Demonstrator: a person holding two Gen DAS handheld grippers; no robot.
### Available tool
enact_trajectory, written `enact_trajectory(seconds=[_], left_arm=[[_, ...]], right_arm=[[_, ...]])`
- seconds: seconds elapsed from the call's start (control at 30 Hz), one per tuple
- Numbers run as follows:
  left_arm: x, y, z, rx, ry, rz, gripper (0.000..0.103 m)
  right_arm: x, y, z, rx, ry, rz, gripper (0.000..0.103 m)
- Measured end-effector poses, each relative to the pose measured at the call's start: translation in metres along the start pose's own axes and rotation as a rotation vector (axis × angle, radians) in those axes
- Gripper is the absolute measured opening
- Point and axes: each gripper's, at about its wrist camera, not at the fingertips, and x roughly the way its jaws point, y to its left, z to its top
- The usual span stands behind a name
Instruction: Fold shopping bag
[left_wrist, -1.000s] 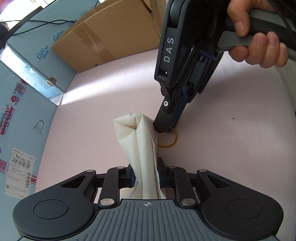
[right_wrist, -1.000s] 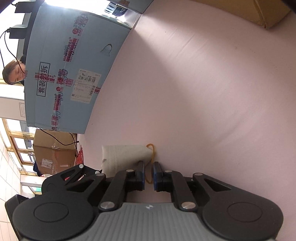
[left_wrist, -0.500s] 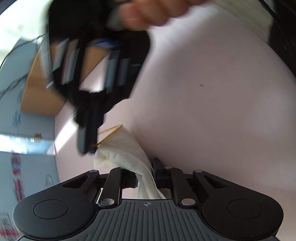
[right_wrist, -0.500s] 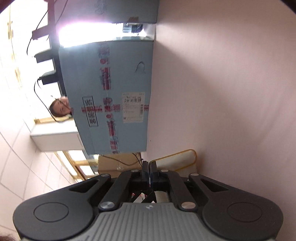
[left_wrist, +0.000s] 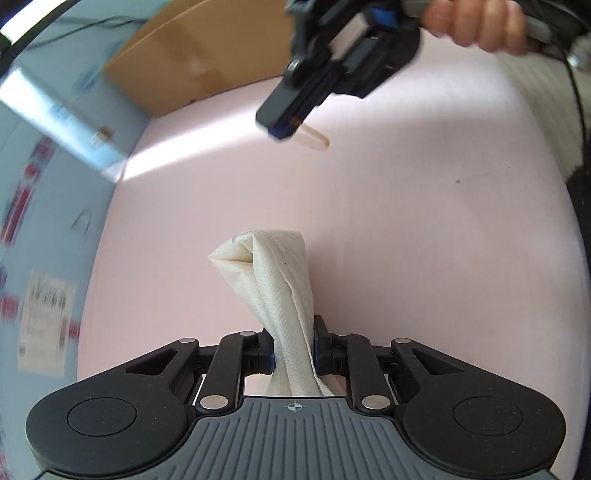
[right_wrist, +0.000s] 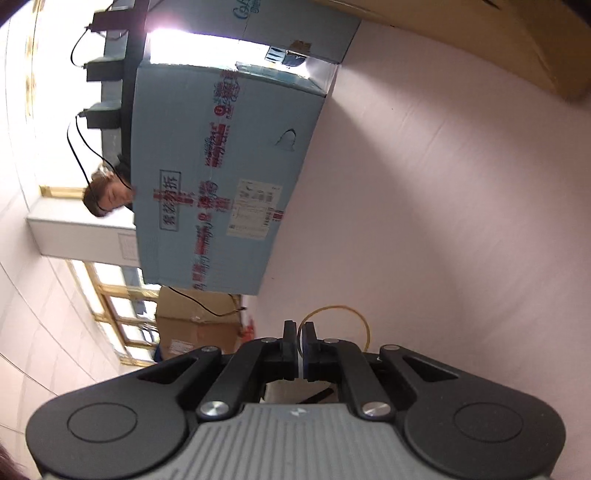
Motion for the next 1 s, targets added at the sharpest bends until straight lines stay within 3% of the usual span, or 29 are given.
enact_trajectory(seconds=[0.03,0.1,0.23,0.37,0.53,0.67,0.9,0.93,1.0], left_arm=[[-0.004,0.003,-0.002,-0.03,-0.007,0.003,0.017],[-0.01,0.007,-0.004,-0.074,-0.028,-0.005,0.017],[-0.007,0.001,0.012,-0.089,-0.084,-0.072,0.017],[0.012,0.002,0.034,-0.049,-0.098,-0.109,0.017],[0.034,-0.013,0.053,0.114,-0.016,-0.087,0.017],[0.035,-0.019,0.061,0.196,0.002,-0.071,0.02],[0.031,0.0,0.054,0.064,-0.047,-0.128,0.024],[0.029,0.004,0.053,0.03,-0.061,-0.137,0.028],[0.024,0.014,0.052,-0.054,-0.093,-0.166,0.048]], right_arm=[[0.003,-0.003,-0.002,0.016,-0.006,0.022,0.005],[0.007,-0.007,-0.004,0.011,0.003,-0.038,0.005],[0.008,-0.016,-0.009,-0.057,0.072,-0.342,0.005],[-0.001,-0.012,-0.01,-0.094,0.052,-0.385,0.006],[-0.002,-0.014,-0.012,-0.096,0.039,-0.393,0.007],[0.001,-0.015,-0.014,-0.087,0.024,-0.388,0.007],[0.005,-0.014,-0.017,-0.086,0.005,-0.385,0.01],[0.005,-0.013,-0.018,-0.093,0.006,-0.392,0.01],[0.006,-0.011,-0.019,-0.106,0.007,-0.407,0.008]])
